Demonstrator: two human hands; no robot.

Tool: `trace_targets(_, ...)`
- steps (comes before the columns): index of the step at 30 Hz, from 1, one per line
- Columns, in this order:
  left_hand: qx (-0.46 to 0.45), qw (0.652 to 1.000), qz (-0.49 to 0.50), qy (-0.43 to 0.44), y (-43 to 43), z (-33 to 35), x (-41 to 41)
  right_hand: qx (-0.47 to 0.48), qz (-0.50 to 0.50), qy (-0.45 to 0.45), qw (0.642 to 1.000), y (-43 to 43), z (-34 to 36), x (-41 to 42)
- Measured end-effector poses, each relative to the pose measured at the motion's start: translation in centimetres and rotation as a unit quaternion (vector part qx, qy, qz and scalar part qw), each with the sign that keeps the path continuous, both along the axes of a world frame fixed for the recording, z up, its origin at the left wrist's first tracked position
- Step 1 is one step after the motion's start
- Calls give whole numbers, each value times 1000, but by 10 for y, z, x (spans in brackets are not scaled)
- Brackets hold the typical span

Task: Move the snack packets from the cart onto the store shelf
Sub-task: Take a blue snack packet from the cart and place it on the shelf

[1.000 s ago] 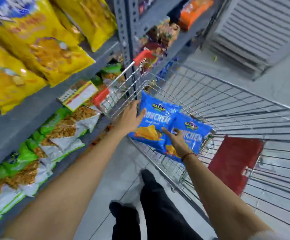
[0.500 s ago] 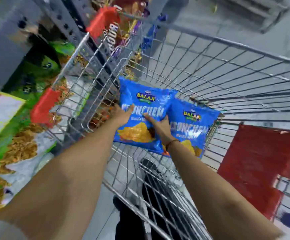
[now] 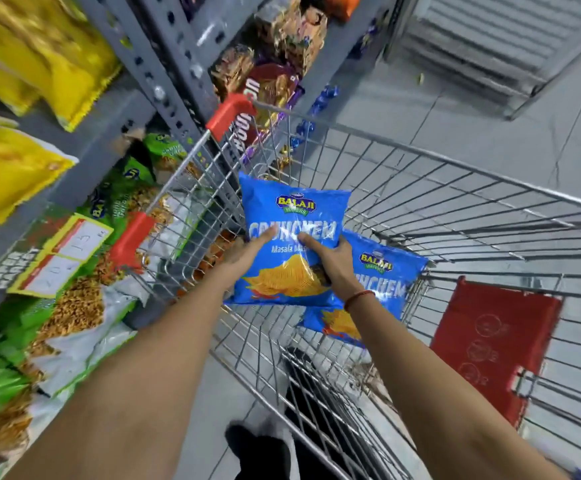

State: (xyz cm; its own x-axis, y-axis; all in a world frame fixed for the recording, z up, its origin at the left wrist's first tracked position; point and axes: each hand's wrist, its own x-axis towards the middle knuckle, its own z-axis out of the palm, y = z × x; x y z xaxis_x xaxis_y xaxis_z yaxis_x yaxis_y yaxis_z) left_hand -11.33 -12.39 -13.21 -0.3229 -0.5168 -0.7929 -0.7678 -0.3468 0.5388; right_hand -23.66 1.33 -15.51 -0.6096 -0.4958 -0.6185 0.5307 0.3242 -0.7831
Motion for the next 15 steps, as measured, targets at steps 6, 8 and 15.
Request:
trace_targets(6, -71, 991, 55, 100, 8, 63, 11, -69, 22, 51, 996, -4, 77, -5)
trace_targets(8, -87, 983, 80, 142, 12, 92, 18, -89, 19, 78, 993, -5, 107, 1)
trace_targets(15, -219, 926, 84, 296, 9, 199, 34, -158, -1, 164, 974, -24, 214, 15)
